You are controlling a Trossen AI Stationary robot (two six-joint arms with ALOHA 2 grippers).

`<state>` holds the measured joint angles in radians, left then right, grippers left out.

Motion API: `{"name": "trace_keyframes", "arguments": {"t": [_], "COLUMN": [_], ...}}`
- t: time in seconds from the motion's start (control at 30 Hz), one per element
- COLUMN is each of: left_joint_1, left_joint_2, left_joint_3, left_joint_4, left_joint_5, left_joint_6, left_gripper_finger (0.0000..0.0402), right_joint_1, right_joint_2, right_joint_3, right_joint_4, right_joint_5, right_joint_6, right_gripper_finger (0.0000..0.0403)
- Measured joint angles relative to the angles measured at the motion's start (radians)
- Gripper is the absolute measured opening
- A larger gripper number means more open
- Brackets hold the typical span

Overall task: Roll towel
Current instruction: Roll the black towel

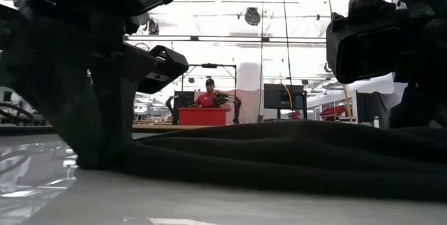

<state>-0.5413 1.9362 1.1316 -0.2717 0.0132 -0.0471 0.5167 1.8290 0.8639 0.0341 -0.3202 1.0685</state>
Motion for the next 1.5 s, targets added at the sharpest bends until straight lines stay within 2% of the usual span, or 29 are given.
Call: {"name": "trace_keyframes", "arguments": {"t": [0.07, 0.1, 0.2, 0.37, 0.57, 0.7, 0.8, 0.93, 1.17, 1.5], "left_joint_1": [0.000, -0.001, 0.005, 0.019, 0.023, 0.024, 0.025, 0.027, 0.040, 0.063], "left_joint_2": [0.000, 0.000, 0.001, 0.001, 0.002, 0.002, 0.002, 0.002, 0.003, 0.003], "left_joint_3": [0.000, 0.000, -0.001, -0.002, -0.002, -0.003, -0.003, -0.003, -0.003, -0.004], "left_joint_4": [-0.002, -0.003, -0.005, 0.001, 0.002, 0.002, 0.003, 0.003, 0.003, 0.008], "left_joint_5": [-0.001, -0.003, -0.003, 0.021, 0.049, 0.056, 0.057, 0.062, 0.091, 0.149], "left_joint_6": [-0.001, -0.007, -0.035, -0.051, -0.051, -0.051, -0.051, -0.051, -0.052, -0.045], "left_gripper_finger": [0.0025, 0.0016, 0.0018, 0.0012, 0.0009, 0.0008, 0.0008, 0.0007, 0.0007, 0.0007], "right_joint_1": [0.000, 0.000, 0.000, 0.008, 0.035, 0.062, 0.090, 0.148, 0.240, 0.256], "right_joint_2": [-0.006, -0.012, -0.036, -0.087, -0.154, -0.202, -0.234, -0.256, -0.232, -0.122], "right_joint_3": [-0.001, -0.001, -0.003, -0.005, -0.003, -0.003, -0.003, -0.001, -0.001, 0.000], "right_joint_4": [-0.002, -0.005, -0.020, -0.046, -0.133, -0.212, -0.204, -0.102, -0.023, -0.001], "right_joint_5": [0.006, 0.009, 0.029, 0.069, 0.076, 0.120, 0.174, 0.286, 0.460, 0.576], "right_joint_6": [-0.018, -0.029, -0.067, -0.141, -0.218, -0.246, -0.306, -0.452, -0.646, -0.707], "right_gripper_finger": [0.0039, 0.0039, 0.0054, 0.0105, 0.0167, 0.0191, 0.0199, 0.0201, 0.0201, 0.0201]}}
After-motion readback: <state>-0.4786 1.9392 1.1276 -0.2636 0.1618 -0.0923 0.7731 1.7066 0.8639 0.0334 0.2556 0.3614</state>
